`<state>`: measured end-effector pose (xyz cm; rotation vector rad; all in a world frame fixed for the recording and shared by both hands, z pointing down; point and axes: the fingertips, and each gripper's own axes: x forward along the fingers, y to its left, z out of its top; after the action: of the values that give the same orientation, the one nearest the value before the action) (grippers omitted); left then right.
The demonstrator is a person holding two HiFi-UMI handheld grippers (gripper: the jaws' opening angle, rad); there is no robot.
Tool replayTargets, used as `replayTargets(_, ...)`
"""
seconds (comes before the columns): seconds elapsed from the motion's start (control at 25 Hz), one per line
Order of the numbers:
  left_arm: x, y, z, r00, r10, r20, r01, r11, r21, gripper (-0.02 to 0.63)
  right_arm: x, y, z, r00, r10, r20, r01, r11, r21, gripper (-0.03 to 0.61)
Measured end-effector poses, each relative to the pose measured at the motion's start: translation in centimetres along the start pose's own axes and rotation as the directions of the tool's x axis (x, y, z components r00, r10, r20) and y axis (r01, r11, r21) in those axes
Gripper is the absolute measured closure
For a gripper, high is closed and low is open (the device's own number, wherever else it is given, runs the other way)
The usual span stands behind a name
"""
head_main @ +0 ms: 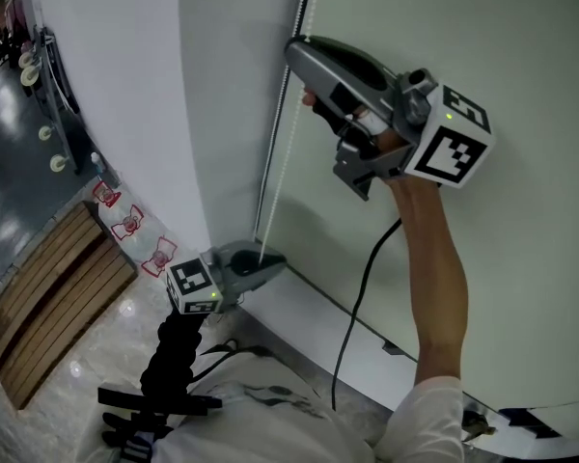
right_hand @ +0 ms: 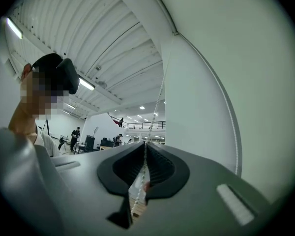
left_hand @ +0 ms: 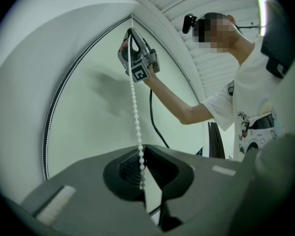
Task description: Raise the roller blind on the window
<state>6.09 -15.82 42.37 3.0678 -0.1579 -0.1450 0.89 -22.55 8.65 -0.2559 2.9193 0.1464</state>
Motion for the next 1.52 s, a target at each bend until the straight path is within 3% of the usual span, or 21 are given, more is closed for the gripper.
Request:
replayTargets(0.28, -0.4, -0.8, -1.5, 1.000, -0.020, -0.008, 0.020, 1.000, 0.008, 0.615, -1.1, 1.8, -6.7, 0.998, -0.018, -0.066, 0.020, 0.999, 0.028, 0.565)
replayTargets(0.56, 0.8, 0.6, 1.6, 1.000, -0.017, 0.003, 0.017, 1.000, -0.020, 0.615, -1.9, 0.8, -8.7, 0.994, -0.027, -0.105, 0.036, 0.996, 0.084, 0.565)
replayTargets(0.72, 0.5, 0.3, 0.3, 1.000, -0.022, 0.006, 0.022, 1.000, 0.003, 0.615, -2.6, 2.3, -12.9, 0.991, -0.022, -0.129, 0.037, 0.993, 0.112, 0.565)
replayTargets(0.96, 0.3, 0.1, 0.5, 1.000, -0.009, 0.016, 0.009, 1.000, -0.008, 0.615, -2.8, 3.6, -15.2, 0.987, -0.011, -0.158, 0.032, 0.991, 0.130, 0.565)
replayTargets(1.28, 0.0, 0.3, 0.6, 1.000, 0.002, 0.020, -0.002, 1.000, -0.011, 0.615, -3.7, 4.6, -21.1, 0.967, 0.009, -0.255, 0.041, 0.980, 0.192, 0.565)
replayTargets(1.52, 0.5, 0.6, 0.6, 1.000, 0.009, 0.025, -0.008, 1.000, -0.011, 0.615, -5.0, 4.8, -22.1, 0.973, 0.021, -0.230, 0.035, 0.972, 0.234, 0.565)
